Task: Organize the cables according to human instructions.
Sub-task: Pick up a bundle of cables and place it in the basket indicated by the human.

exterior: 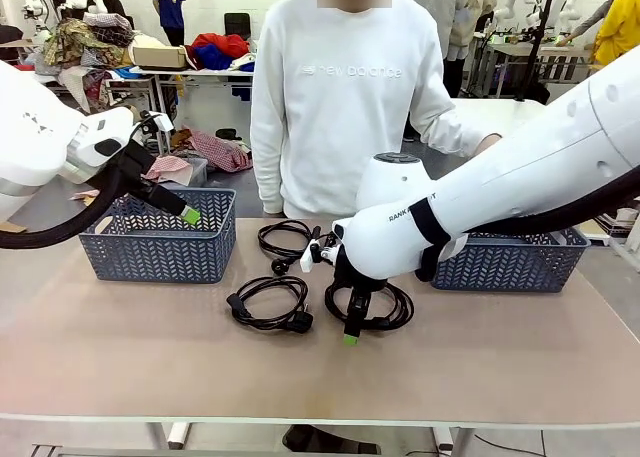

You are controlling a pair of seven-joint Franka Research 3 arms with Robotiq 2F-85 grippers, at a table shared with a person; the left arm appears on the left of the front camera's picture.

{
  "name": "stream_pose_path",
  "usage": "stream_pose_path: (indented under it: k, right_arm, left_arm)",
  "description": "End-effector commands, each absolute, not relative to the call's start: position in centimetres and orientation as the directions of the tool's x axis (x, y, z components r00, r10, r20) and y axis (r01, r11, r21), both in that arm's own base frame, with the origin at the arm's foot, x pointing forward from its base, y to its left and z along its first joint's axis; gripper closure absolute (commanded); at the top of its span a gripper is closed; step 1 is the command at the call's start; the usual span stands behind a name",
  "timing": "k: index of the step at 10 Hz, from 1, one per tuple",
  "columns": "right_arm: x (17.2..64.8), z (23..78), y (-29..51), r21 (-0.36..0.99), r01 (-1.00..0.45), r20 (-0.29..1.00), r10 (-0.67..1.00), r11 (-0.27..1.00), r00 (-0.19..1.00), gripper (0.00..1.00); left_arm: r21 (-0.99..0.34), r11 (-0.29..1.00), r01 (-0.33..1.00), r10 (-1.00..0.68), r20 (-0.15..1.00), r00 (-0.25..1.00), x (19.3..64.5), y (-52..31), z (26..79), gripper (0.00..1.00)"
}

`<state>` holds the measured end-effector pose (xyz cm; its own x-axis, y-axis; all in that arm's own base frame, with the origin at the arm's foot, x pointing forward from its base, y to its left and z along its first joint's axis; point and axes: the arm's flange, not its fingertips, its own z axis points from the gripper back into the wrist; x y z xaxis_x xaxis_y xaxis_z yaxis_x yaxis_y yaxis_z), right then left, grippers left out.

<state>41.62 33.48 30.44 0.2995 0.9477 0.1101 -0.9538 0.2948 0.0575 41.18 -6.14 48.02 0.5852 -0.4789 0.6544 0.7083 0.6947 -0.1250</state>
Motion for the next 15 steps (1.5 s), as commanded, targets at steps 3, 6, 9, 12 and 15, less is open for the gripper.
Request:
stream_pose_path:
  k: [3, 6, 9, 12, 15]
  right_arm:
    - [42.13, 30.02, 34.20, 0.073, -0.959, 0.069, 0.958, 0.273, 0.278, 0.00]
    - [41.94, 29.86, 34.35, 0.082, -0.961, 0.046, 0.963, 0.262, 0.267, 0.00]
    - [42.15, 29.89, 34.41, 0.088, -0.950, 0.040, 0.952, 0.299, 0.303, 0.19]
    - [42.35, 29.76, 34.36, 0.059, -0.944, 0.046, 0.944, 0.325, 0.328, 0.57]
    - [42.43, 29.75, 34.32, 0.054, -0.939, 0.041, 0.939, 0.339, 0.341, 0.63]
  left_arm:
    - [-0.131, 0.677, 0.724, -0.477, 0.671, 0.568, 41.30, -5.93, 47.76, 0.00]
    - [-0.131, 0.677, 0.724, -0.477, 0.671, 0.568, 41.30, -5.93, 47.76, 0.00]
    - [-0.131, 0.677, 0.724, -0.477, 0.671, 0.568, 41.30, -5.93, 47.76, 0.00]
    - [-0.131, 0.677, 0.724, -0.477, 0.671, 0.568, 41.30, -5.93, 47.76, 0.00]
    - [-0.131, 0.677, 0.724, -0.477, 0.671, 0.568, 41.30, -5.93, 47.76, 0.00]
